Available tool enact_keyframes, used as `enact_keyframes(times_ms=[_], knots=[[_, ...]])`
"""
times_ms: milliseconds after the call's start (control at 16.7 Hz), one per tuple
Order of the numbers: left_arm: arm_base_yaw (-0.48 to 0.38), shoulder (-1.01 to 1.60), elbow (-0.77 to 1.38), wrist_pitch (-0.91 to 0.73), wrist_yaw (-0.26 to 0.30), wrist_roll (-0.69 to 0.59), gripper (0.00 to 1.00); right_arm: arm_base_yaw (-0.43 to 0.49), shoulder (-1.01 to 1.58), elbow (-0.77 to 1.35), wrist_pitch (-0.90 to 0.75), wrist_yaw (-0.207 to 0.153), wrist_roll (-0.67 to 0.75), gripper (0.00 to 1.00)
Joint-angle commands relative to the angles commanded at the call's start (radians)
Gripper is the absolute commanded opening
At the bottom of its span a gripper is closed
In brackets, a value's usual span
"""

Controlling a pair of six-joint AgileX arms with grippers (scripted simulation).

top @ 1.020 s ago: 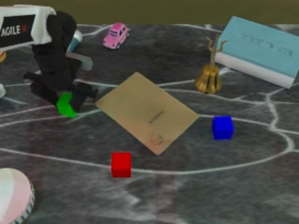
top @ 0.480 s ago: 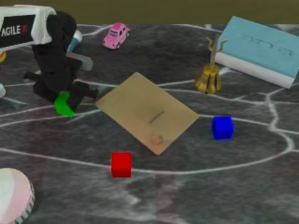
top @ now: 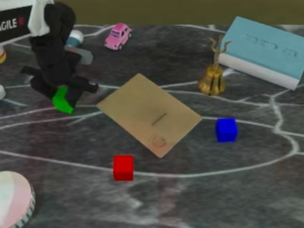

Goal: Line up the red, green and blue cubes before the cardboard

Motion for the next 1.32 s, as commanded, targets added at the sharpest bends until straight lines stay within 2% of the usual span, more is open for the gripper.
enact_keyframes(times_ms=[240,540,720,900,1320], knots=[[0.012,-0.047,0.085,-0.137,-0.001,-0.002,0.0,0.0,0.0,0.0,0.0,0.0,0.0,1.0],[0.006,-0.052,0.092,-0.147,-0.002,-0.002,0.0,0.0,0.0,0.0,0.0,0.0,0.0,1.0],[-0.044,-0.061,0.081,-0.146,-0.003,-0.066,0.0,0.0,0.0,0.0,0.0,0.0,0.0,1.0],[-0.144,-0.086,0.049,-0.143,-0.005,-0.221,0.0,0.0,0.0,0.0,0.0,0.0,0.0,1.0],[-0.456,-0.179,-0.071,-0.13,-0.011,-0.762,0.0,0.0,0.0,0.0,0.0,0.0,0.0,1.0]])
